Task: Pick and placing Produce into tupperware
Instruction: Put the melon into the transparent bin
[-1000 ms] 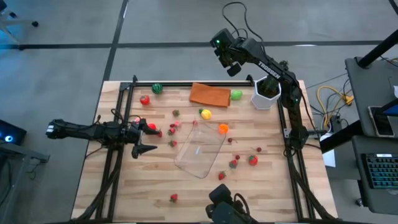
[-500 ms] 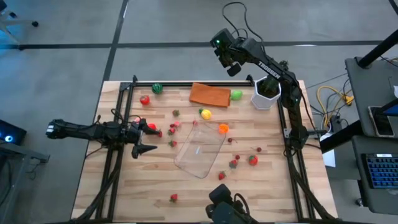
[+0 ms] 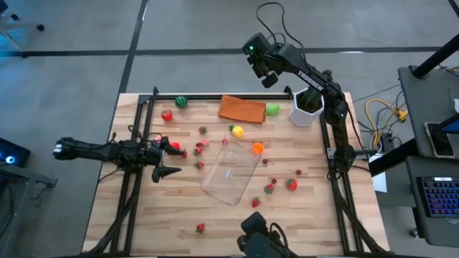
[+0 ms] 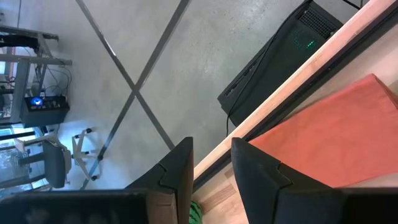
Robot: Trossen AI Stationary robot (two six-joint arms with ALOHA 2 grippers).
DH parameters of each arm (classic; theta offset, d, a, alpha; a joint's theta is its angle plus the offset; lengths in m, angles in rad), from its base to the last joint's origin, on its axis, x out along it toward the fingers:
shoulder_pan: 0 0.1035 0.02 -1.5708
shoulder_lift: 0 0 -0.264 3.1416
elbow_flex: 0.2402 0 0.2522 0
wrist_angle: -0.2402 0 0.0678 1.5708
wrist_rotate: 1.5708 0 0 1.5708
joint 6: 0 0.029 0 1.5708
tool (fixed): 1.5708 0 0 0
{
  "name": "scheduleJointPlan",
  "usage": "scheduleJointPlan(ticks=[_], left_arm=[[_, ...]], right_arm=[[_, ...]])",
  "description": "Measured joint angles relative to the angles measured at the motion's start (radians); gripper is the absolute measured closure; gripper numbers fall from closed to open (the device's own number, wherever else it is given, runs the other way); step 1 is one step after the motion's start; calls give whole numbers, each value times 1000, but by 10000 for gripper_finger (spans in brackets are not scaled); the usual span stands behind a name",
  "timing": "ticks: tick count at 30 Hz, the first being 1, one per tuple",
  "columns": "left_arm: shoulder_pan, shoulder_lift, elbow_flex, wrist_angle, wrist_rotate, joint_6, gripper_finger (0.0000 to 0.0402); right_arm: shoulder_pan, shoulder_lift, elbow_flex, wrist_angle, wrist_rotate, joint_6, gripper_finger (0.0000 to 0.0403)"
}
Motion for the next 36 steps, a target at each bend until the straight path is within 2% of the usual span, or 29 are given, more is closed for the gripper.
scheduleJointPlan(ticks=[4,7,10,15,21,25,28,32,36], left_arm=[[0,0,0,0,0,0,63],[0,0,0,0,0,0,63],[0,0,0,0,0,0,63],[0,0,0,0,0,0,63],[0,0,0,0,0,0,63],[0,0,0,0,0,0,63],[0,0,0,0,0,0,63],[0,0,0,0,0,0,63],[0,0,0,0,0,0,63]], right_arm=[[0,1,0,17,-4,-1,300],[0,1,0,38,-64,-37,300],[1,1,0,89,-100,-133,300],[16,1,0,197,-165,-470,300],[101,-12,0,309,-167,-1057,300],[193,-48,0,370,-63,-1340,300],[263,-85,0,363,70,-1468,300],[368,-133,0,248,333,-1553,300],[465,-163,0,58,572,-1550,300]])
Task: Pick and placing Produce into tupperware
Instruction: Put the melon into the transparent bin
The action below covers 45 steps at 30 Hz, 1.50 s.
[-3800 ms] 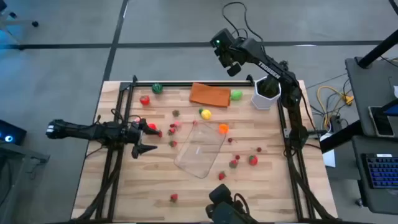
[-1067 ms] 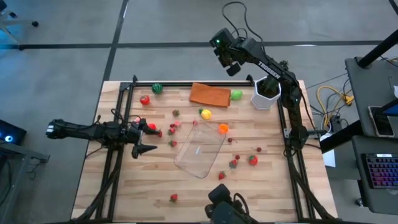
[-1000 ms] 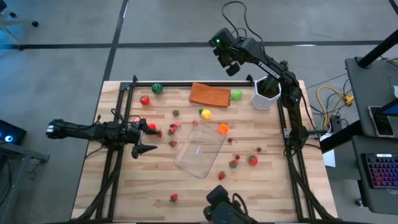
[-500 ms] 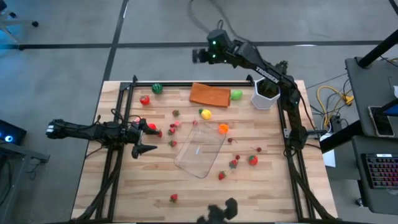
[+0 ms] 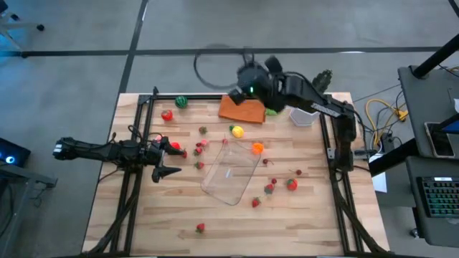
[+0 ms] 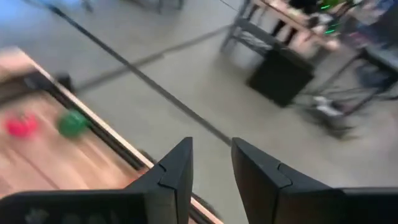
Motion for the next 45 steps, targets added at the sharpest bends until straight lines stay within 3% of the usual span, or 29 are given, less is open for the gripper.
scheduleJointPlan(ticks=[7,11,17,20,22,28,32,40,45], left_arm=[[0,0,0,0,0,0,63],[0,0,0,0,0,0,63],[0,0,0,0,0,0,63],[0,0,0,0,0,0,63],[0,0,0,0,0,0,63],[0,0,0,0,0,0,63],[0,0,0,0,0,0,63],[0,0,0,0,0,1,63],[0,3,0,0,0,1,63]], right_arm=[[102,-27,0,-109,-6,-9,300],[138,-30,0,-137,-46,178,300],[30,-27,0,-372,-310,631,300],[-12,-28,-6,-476,-323,664,300],[-19,-25,-24,-466,-328,599,300],[-65,23,-59,-466,-499,283,304],[-89,63,-116,-467,-491,12,305],[-167,140,-230,-468,-552,-134,301],[-224,172,-309,-468,-549,-189,254]])
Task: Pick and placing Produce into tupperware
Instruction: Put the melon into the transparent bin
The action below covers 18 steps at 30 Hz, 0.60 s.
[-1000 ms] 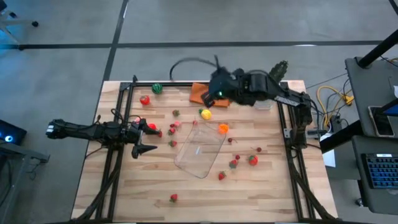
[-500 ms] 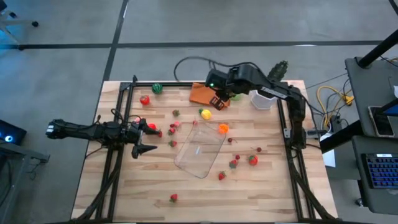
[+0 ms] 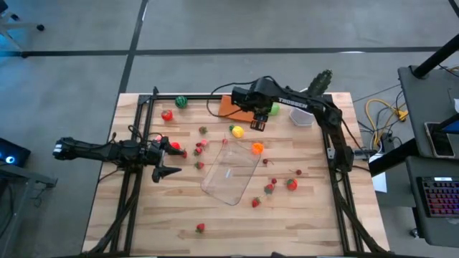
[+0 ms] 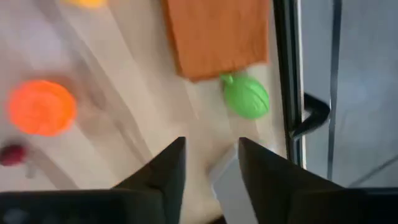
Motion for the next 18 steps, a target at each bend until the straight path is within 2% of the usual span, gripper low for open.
scheduleJointPlan(ticks=[2,6,8,14,18], left_arm=[[0,0,0,0,0,0,63],[0,0,0,0,0,-1,63],[0,0,0,0,0,-1,63],[0,0,0,0,0,-1,63],[0,1,0,0,0,-1,63]], right_arm=[[-23,10,-24,0,15,-17,225],[-58,39,-62,2,133,-76,174],[-78,61,-67,4,133,-109,158],[-120,135,-70,7,128,-195,141],[-161,178,-70,19,126,-191,140]])
